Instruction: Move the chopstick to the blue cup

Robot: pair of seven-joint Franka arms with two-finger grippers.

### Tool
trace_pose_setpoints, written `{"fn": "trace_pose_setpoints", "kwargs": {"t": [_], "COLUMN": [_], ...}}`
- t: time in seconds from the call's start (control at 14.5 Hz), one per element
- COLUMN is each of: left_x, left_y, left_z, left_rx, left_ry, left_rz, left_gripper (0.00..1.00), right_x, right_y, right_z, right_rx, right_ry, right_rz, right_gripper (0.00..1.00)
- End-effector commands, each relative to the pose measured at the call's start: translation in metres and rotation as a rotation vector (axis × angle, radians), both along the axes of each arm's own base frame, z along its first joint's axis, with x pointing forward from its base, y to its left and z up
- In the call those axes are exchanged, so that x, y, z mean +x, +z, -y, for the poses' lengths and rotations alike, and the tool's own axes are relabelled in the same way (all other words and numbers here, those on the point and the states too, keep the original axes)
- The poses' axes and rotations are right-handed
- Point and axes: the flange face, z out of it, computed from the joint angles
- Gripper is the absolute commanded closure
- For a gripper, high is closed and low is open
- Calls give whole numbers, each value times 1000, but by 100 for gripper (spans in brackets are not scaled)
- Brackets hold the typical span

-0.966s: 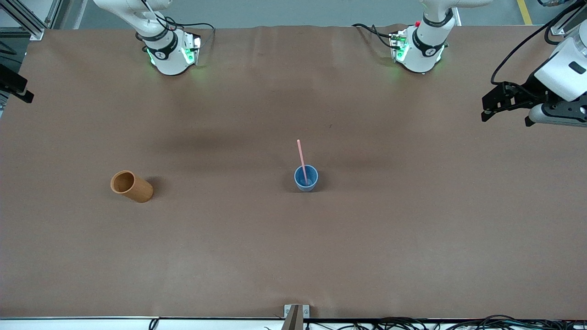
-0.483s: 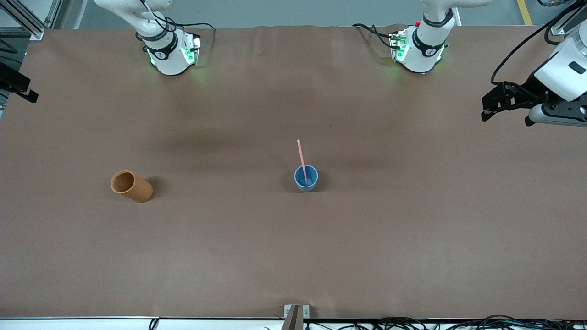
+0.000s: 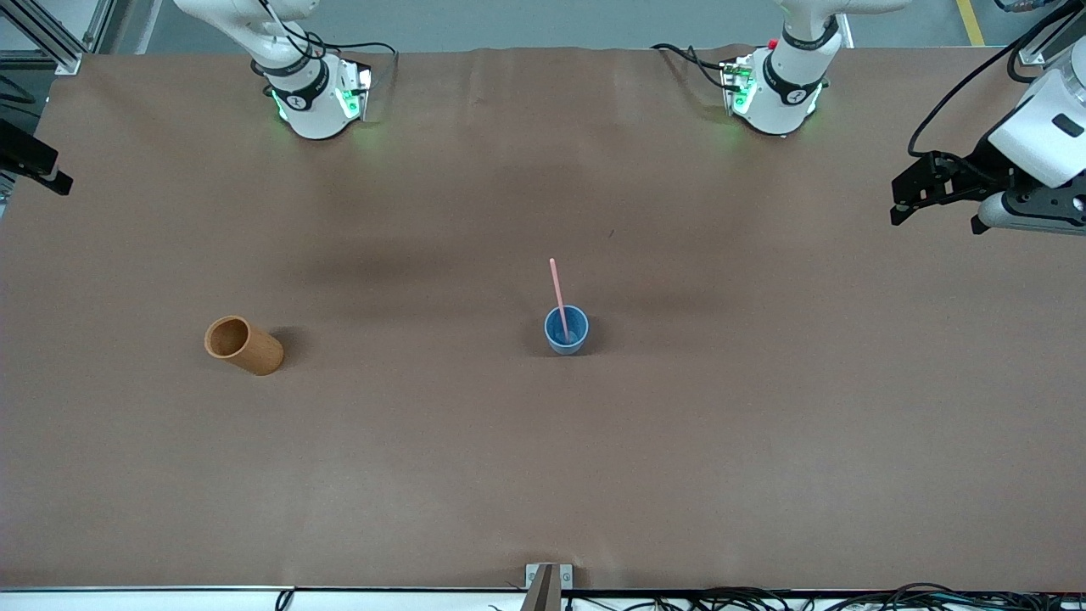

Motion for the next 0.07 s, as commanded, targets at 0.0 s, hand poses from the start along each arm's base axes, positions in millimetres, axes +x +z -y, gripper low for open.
{"fn": "trace_pose_setpoints", "kwargs": {"t": [0.0], "left_x": [0], "left_y": [5], "left_z": [-1], "left_rx": [-7], "left_ry": [-10], "left_rz": [1], "left_gripper": [0], "right_x": [-6], "right_y": [4], "right_z": [-2], "right_rx": [17], "right_ry": [9], "right_rz": [9], "right_gripper": [0]}}
